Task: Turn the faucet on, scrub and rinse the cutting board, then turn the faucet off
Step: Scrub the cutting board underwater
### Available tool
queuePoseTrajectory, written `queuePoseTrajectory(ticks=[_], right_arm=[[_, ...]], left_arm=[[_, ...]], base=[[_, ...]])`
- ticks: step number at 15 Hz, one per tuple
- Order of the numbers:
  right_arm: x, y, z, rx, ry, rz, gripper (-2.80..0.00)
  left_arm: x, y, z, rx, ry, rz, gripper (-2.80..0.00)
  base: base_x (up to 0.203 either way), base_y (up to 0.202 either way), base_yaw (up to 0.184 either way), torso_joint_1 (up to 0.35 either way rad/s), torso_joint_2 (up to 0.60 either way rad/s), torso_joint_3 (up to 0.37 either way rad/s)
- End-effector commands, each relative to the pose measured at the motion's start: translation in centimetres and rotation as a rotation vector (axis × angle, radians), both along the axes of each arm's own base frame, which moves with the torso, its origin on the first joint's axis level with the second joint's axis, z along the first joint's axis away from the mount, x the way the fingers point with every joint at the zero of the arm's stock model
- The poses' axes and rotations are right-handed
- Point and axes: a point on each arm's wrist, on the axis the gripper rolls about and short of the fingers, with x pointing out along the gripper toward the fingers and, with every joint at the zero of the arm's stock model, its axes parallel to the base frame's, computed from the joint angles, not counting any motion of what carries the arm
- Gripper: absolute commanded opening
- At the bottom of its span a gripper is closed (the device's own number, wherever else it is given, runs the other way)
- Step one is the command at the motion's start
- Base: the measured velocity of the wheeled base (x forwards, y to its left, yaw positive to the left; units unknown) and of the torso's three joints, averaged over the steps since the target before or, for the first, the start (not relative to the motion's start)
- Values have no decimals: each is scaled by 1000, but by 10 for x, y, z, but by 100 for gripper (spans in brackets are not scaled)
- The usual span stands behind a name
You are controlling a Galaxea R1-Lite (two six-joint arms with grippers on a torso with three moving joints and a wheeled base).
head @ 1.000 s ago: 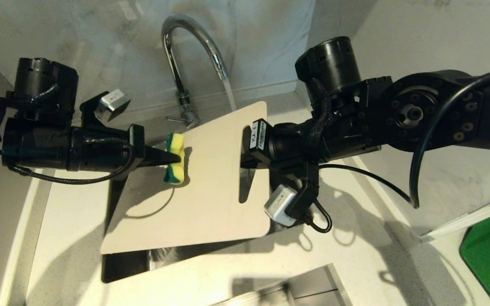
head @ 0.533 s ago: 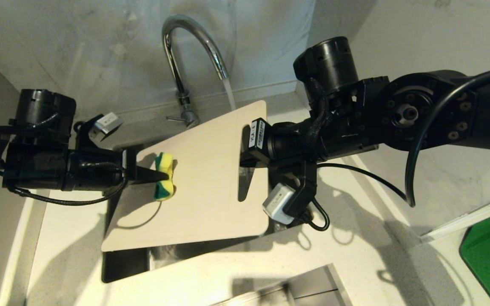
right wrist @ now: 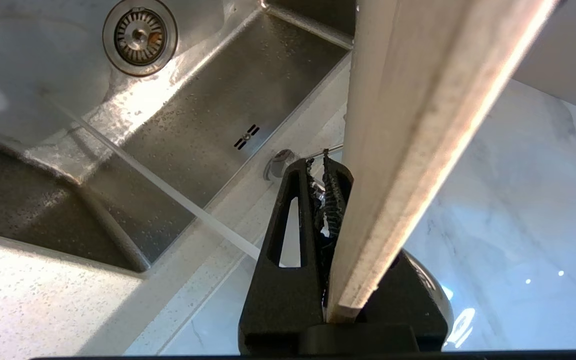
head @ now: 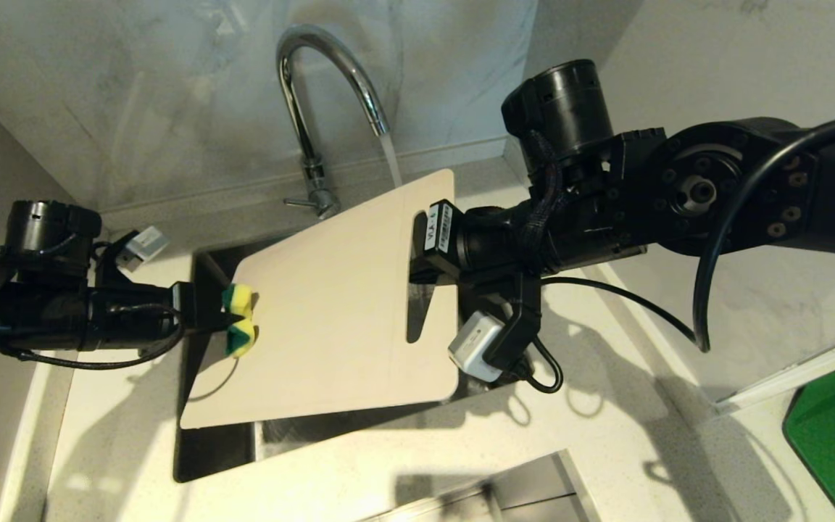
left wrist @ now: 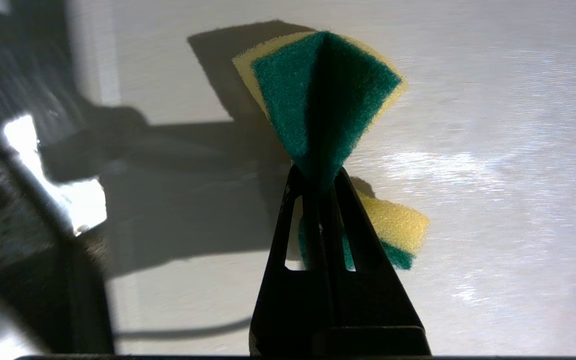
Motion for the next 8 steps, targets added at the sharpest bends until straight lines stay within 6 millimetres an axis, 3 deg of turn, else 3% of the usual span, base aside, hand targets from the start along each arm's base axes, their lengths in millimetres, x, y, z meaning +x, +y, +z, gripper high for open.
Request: queuePoseTrajectory(ticks=[1,4,8], right_arm=[[-2,-1,1,-4,-11,9,-280],[0,-3,-1,-8,-7,2,-280],[4,-8,-2,-13,-1,-16,-280]], left_arm=[[5,22,-9,-23,33,39,-280],[6,41,-9,-59,34,54,-280],[11,39,-6,-80,10,45,-280]], base=[[0,0,0,0,0,0],[0,0,0,0,0,0],[0,0,0,0,0,0]])
